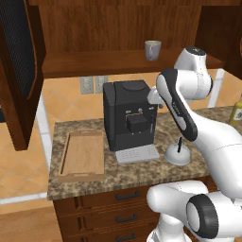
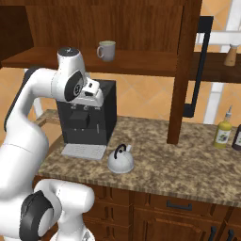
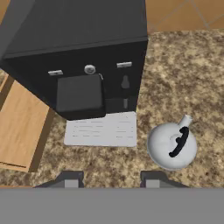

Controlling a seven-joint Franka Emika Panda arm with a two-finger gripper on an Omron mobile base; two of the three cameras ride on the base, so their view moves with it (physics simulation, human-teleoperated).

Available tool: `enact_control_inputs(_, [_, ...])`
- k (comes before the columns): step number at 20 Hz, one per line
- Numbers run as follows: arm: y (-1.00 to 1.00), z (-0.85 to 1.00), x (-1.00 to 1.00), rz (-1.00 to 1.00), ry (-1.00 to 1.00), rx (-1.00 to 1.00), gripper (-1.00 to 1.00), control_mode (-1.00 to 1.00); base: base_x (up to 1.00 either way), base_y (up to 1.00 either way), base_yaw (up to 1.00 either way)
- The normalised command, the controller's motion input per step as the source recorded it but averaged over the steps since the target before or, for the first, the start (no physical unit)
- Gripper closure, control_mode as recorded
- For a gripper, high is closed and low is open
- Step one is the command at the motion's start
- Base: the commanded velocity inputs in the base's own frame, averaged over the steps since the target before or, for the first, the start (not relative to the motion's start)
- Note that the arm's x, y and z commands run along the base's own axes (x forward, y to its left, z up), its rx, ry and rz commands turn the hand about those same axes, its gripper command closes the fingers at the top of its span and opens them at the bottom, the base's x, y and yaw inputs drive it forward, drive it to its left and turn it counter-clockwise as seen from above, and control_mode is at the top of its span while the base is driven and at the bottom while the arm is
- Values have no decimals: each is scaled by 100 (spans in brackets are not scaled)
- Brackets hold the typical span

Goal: Pick the kettle from the counter and place it on the tray. Then pick the mug from the cabinet and place it on the tray. Then close the cabinet doors.

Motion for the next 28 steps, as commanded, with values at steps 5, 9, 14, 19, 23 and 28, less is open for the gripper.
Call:
enact_control_inputs(5, [-49,-19,-6,-4,1,2,-100,-100,0,0,0])
enact_control_inputs(9, [-100,-43,0,-11,6,0,-100,-100,0,0,0])
enact_control_inputs(14, [-62,-37,9,-4,1,-1,-100,-100,0,0,0])
enact_control_inputs(19, [-9,-51,0,0,0,1,-100,-100,0,0,0])
enact_control_inputs(23, [-10,-67,0,-2,0,0,-100,-100,0,0,0])
enact_control_inputs(28, [0,-64,7,-3,1,-1,-100,-100,0,0,0])
